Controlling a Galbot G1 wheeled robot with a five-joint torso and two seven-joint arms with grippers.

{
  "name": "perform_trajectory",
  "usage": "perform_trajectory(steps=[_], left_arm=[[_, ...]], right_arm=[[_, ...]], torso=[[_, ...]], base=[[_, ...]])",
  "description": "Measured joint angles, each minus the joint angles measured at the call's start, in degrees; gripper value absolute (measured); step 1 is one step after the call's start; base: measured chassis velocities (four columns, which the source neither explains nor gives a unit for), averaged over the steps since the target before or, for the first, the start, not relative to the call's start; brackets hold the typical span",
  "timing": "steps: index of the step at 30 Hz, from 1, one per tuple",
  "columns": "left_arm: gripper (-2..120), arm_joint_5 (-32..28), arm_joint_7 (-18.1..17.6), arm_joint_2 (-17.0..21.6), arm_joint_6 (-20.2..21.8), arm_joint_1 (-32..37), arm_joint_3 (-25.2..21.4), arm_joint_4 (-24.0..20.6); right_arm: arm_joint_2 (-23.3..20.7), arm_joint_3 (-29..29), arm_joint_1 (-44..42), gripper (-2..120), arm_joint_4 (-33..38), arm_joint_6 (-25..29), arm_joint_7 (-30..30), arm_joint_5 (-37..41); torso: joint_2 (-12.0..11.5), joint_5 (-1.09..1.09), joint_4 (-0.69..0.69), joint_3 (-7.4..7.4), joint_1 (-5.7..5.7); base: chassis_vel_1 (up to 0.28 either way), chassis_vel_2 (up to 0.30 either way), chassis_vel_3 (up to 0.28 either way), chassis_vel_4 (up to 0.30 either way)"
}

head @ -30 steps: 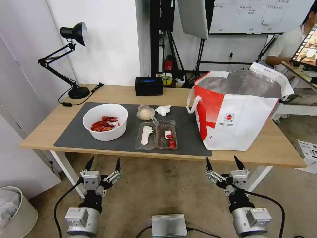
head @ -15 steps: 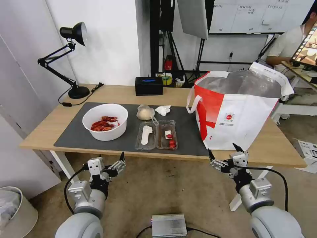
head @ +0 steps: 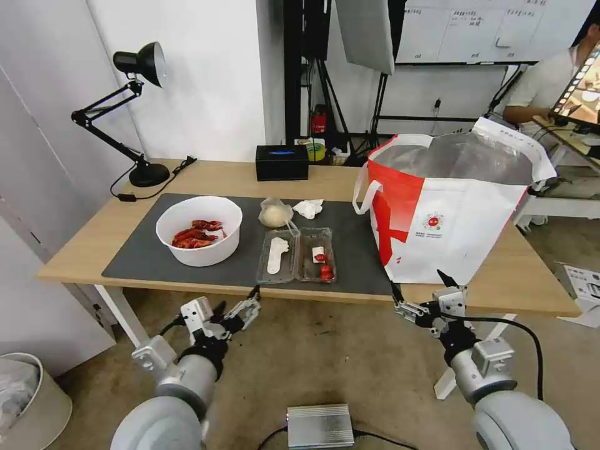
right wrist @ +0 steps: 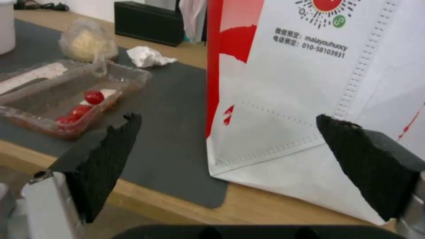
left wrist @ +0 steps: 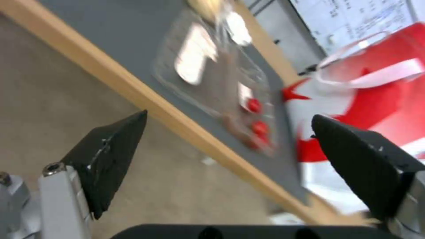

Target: Pick up the trash from the table and place it into the takeout bag.

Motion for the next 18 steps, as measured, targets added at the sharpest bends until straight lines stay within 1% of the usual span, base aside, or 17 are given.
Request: perform_trajectory(steps=[1,3,4,5,6,7,9,10,13,18], left_arm=[[100,0.00,0.00,0.00,0.00,0.00,0.00,0.00],[100,-5.88,-3.09,-0.06,-0.80,-1.81,0.67,0.16],[100,-5.88,-3.09,-0.06,-0.80,-1.81,0.67,0.16],[100,-8.45,-4.81,-0.06,-1.22,-2.81,0.97,0.47],[100,-8.45,-4.81,-0.06,-1.22,-2.81,0.97,0.47],[100,-11.76,-7.17,-0.07,-1.51,-4.34,1.24,1.01],[100,-15.56,-9.39,-0.35,-2.14,-6.29,1.61,1.94],[100,-15.56,-9.39,-0.35,-2.14,-6.29,1.61,1.94],[100,-20.01,-11.58,-1.01,-2.59,-8.49,3.02,2.91],[100,-21.04,-12.21,-1.66,-3.64,-10.63,4.79,4.56]], right_arm=[[0.00,0.00,0.00,100,0.00,0.00,0.00,0.00],[-0.14,0.00,0.05,100,0.08,0.04,-0.02,0.00],[-0.14,0.00,0.05,100,0.08,0.04,-0.02,0.00],[-0.24,-0.01,0.11,100,0.12,0.05,-0.03,0.00],[-0.24,-0.01,0.11,100,0.12,0.05,-0.03,0.00],[-0.31,0.00,0.14,100,0.14,0.06,-0.03,0.00],[-0.40,-0.02,0.16,100,0.21,0.06,-0.03,0.00],[-0.40,-0.02,0.16,100,0.21,0.06,-0.03,0.00],[-0.66,0.02,-0.08,100,0.42,0.06,-0.03,-0.03],[-0.66,0.12,-0.30,100,0.63,0.04,-0.03,-0.09]], torso=[[0.00,0.00,0.00,0.00,0.00],[0.00,0.00,0.00,0.00,0.00],[0.00,0.00,0.00,0.00,0.00],[0.00,0.00,0.00,0.00,0.00],[0.00,0.00,0.00,0.00,0.00],[0.00,0.00,0.00,0.00,0.01],[0.00,0.00,0.00,0.00,0.01],[0.00,0.00,0.00,0.00,0.01],[0.00,-0.01,0.00,0.00,0.01],[0.00,-0.01,0.00,0.00,0.01]], base=[[0.000,0.000,0.000,0.000],[0.000,0.000,0.000,0.000],[0.000,0.000,0.000,0.000],[0.000,0.000,0.000,0.000],[0.000,0.000,0.000,0.000],[0.000,0.000,0.000,0.000],[0.000,0.000,0.000,0.000],[0.000,0.000,0.000,0.000],[0.000,0.000,0.000,0.000],[0.000,0.000,0.000,0.000]])
